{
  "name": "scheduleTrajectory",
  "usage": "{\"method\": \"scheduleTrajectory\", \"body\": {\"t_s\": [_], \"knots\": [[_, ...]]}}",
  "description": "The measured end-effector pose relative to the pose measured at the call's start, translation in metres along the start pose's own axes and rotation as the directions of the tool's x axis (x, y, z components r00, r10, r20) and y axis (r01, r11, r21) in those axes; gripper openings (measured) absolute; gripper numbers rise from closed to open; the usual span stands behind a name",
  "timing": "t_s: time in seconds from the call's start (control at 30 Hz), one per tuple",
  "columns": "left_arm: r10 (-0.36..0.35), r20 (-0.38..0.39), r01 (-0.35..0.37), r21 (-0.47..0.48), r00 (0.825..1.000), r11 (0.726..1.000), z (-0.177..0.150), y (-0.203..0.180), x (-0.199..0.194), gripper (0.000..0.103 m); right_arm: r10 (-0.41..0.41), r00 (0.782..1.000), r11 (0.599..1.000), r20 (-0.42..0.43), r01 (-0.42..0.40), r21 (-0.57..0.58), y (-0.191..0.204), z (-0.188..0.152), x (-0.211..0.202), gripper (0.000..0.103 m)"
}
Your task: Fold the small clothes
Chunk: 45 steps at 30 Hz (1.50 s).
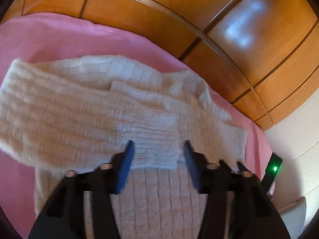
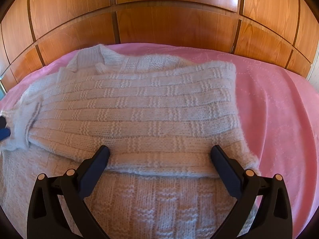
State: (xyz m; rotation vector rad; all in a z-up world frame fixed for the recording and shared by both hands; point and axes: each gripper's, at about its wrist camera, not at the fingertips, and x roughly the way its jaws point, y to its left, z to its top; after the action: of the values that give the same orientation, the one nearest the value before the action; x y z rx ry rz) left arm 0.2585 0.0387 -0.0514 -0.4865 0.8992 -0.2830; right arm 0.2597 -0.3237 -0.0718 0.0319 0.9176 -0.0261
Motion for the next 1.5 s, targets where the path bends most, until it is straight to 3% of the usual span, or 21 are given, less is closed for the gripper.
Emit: {"method": "scheduleTrajectory", "body": {"t_s": [0.17, 0.23, 0.27, 0.37, 0.47, 0.53, 0.63, 0.7, 0.77, 0.97, 1.13, 1.3, 1.5], "knots": [[0.134, 0.038, -0.138, 0.106, 0.990, 0.985, -0.030, 0.014, -0.026, 0.051, 0.035, 0.999, 0.999, -0.024, -0.035, 0.019, -0.004, 0.009, -0.003, 0.100], [0.180, 0.051, -0.185, 0.115, 0.982, 0.976, -0.045, 0.026, -0.033, 0.051, 0.098, 0.995, 0.994, -0.003, -0.098, 0.038, -0.001, 0.017, -0.015, 0.089], [0.197, 0.052, -0.201, 0.109, 0.979, 0.973, -0.047, 0.031, -0.034, 0.051, 0.168, 0.986, 0.984, 0.009, -0.168, 0.052, 0.006, 0.022, -0.023, 0.081], [0.224, 0.053, -0.228, 0.090, 0.973, 0.970, -0.052, 0.047, -0.027, 0.051, 0.343, 0.939, 0.939, 0.006, -0.343, 0.015, 0.048, 0.032, -0.038, 0.075], [0.217, 0.074, -0.224, 0.099, 0.973, 0.970, -0.055, 0.050, -0.028, 0.051, 0.429, 0.902, 0.902, -0.049, -0.431, -0.039, 0.095, 0.036, -0.035, 0.069], [0.223, 0.079, -0.231, 0.115, 0.972, 0.966, -0.057, 0.050, -0.025, 0.051, 0.439, 0.893, 0.893, -0.099, -0.445, -0.061, 0.126, 0.038, -0.021, 0.067], [0.222, 0.084, -0.231, 0.119, 0.972, 0.966, -0.058, 0.050, -0.023, 0.051, 0.428, 0.888, 0.893, -0.170, -0.444, -0.070, 0.155, 0.035, 0.000, 0.039], [0.211, 0.086, -0.220, 0.112, 0.974, 0.969, -0.058, 0.052, -0.024, 0.051, 0.388, 0.901, 0.899, -0.191, -0.416, -0.136, 0.174, 0.035, 0.006, 0.017], [0.200, 0.091, -0.209, 0.107, 0.976, 0.972, -0.058, 0.053, -0.024, 0.051, 0.390, 0.902, 0.894, -0.184, -0.419, -0.157, 0.178, 0.040, -0.001, 0.009], [0.209, 0.102, -0.220, 0.118, 0.973, 0.968, -0.059, 0.052, -0.022, 0.051, 0.423, 0.906, 0.899, 0.029, -0.415, -0.143, 0.135, 0.081, -0.070, 0.005], [0.211, 0.101, -0.222, 0.117, 0.972, 0.968, -0.060, 0.052, -0.022, 0.051, 0.320, 0.938, 0.947, 0.135, -0.313, -0.071, 0.073, 0.098, -0.091, 0.005], [0.209, 0.089, -0.219, 0.112, 0.974, 0.969, -0.058, 0.051, -0.023, 0.051, 0.217, 0.971, 0.971, 0.099, -0.225, 0.085, 0.008, 0.084, -0.068, 0.005], [0.213, 0.055, -0.218, 0.124, 0.975, 0.968, -0.053, 0.054, -0.027, 0.051, 0.072, 0.997, 0.982, -0.025, -0.067, 0.175, -0.038, 0.048, -0.020, 0.005]]}}
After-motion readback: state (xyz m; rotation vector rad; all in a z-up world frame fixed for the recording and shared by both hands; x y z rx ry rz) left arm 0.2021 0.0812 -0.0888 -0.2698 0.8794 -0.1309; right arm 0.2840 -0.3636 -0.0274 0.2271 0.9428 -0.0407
